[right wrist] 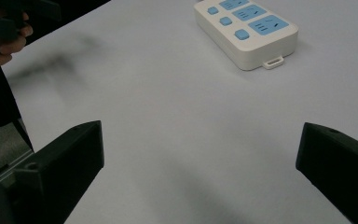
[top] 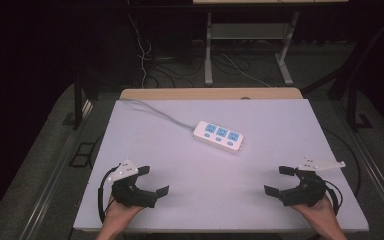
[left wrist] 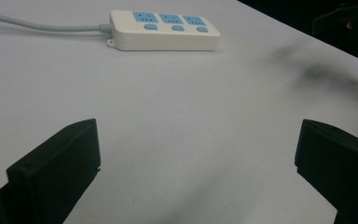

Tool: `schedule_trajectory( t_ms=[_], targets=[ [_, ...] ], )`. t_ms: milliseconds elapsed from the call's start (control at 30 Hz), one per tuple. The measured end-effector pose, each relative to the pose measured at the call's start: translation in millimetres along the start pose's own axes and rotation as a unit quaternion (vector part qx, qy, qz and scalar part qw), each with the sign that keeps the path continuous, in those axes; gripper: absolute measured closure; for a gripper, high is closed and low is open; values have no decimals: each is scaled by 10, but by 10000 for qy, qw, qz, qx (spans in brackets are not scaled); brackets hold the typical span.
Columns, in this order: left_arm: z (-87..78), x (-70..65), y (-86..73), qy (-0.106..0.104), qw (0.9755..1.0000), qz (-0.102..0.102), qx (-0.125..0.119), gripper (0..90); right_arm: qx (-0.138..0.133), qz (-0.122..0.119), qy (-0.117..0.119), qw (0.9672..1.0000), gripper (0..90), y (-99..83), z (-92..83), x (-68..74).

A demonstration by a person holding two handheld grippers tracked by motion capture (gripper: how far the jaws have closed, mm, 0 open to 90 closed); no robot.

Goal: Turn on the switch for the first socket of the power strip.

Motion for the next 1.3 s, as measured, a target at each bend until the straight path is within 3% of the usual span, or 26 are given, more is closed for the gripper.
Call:
schedule_trajectory(
  t_ms=[367, 800, 1300],
  targets=[
    [27, -19, 143, -47, 9999, 51, 100, 0, 20, -9, -7, 10000, 5, -5, 3, -1],
    [197, -105, 440, -223, 9988, 273, 338, 0, 49, -54, -10, 10000, 5, -11, 3, 1],
    [336, -90, 715, -247, 9975, 403, 521, 0, 78, -71, -4, 9999, 4, -16, 9, 7]
  ],
)
Point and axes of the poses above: each handheld gripper's, and its own axes: z roughly forward along the jaws, y roughly out of its top, x roughly to its left, the point moved 9 cm from there along z, roughly forward along the jaws, and after that the axes turned 8 degrees about -z, right-handed, at the moved point
